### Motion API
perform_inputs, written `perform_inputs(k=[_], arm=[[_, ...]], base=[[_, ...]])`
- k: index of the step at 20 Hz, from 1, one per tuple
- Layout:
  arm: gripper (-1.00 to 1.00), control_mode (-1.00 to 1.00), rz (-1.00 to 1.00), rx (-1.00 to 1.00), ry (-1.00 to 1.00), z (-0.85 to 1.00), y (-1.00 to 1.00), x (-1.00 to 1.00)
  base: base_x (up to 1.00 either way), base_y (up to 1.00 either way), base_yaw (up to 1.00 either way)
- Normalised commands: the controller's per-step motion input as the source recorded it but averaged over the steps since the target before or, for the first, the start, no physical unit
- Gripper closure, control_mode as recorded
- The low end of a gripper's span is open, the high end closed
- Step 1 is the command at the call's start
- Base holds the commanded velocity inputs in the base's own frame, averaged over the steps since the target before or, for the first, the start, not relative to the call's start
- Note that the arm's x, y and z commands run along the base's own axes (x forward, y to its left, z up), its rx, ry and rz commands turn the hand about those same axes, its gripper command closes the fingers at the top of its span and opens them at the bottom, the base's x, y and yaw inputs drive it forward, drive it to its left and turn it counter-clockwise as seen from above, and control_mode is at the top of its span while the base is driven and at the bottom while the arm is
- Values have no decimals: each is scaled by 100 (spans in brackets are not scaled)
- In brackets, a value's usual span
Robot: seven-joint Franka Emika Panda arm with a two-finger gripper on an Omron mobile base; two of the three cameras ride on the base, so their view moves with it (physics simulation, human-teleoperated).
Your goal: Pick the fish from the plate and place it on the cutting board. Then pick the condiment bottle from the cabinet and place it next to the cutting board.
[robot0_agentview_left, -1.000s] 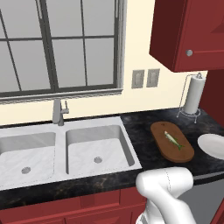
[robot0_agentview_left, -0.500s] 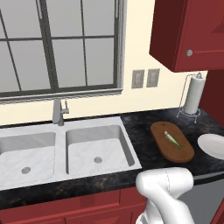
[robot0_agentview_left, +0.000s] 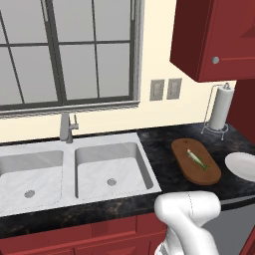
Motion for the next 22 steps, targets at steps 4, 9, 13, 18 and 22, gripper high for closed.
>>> perform_inputs(k=[4,9,13,18,22], arm=[[100,-100,-4,16,-8,-21,11,0],[100,-100,-8,15,-5,-19,20,0],[100,-100,-8,15,-3,-22,26,0],[100,-100,-7,15,-4,-24,25,0],[100,-100,-5,14,-12,-27,22,12]], base=[[0,0,0],[0,0,0],[0,0,0],[0,0,0],[0,0,0]])
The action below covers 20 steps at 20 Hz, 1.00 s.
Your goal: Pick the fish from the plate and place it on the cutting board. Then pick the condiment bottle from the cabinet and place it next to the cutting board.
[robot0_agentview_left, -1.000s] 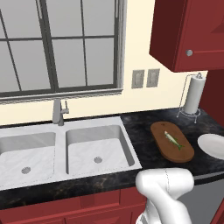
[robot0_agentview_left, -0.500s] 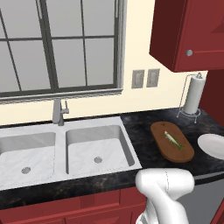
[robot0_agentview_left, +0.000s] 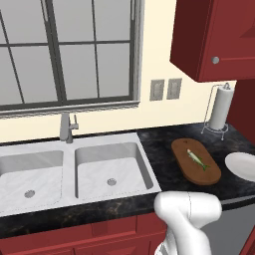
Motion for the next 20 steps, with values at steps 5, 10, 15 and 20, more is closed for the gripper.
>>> perform_inputs(k=[5,10,15,20], arm=[[100,-100,-3,12,-18,-31,21,21],[100,-100,-3,4,-23,-45,24,21],[100,-100,-6,-1,-24,-61,22,10],[100,-100,-9,-5,-21,-54,22,5]], base=[[0,0,0],[0,0,0],[0,0,0],[0,0,0]])
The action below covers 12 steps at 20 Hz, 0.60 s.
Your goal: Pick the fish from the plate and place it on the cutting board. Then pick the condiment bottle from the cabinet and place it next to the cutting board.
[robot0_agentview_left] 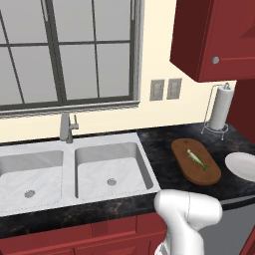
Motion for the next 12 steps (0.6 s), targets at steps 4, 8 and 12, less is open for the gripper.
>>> perform_inputs(k=[4,8,12], arm=[[100,-100,-10,-5,-14,-41,25,6],[100,-100,-10,0,-9,-34,26,8],[100,-100,-10,1,-3,-27,17,13]], base=[[0,0,0],[0,0,0],[0,0,0]])
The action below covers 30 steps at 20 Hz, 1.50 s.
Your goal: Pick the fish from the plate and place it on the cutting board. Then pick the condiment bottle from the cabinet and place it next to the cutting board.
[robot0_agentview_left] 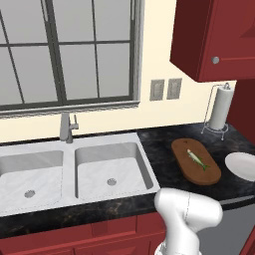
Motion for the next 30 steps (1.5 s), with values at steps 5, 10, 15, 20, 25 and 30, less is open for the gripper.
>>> perform_inputs(k=[5,10,15,20,25,30], arm=[[100,-100,-9,3,-2,-25,12,15],[100,-100,-8,4,-4,-21,8,16],[100,-100,-7,3,-5,-19,5,20],[100,-100,-7,0,-6,-23,6,20],[100,-100,-6,0,-6,-26,5,20],[100,-100,-5,0,-6,-26,2,18]], base=[[0,0,0],[0,0,0],[0,0,0],[0,0,0],[0,0,0],[0,0,0]])
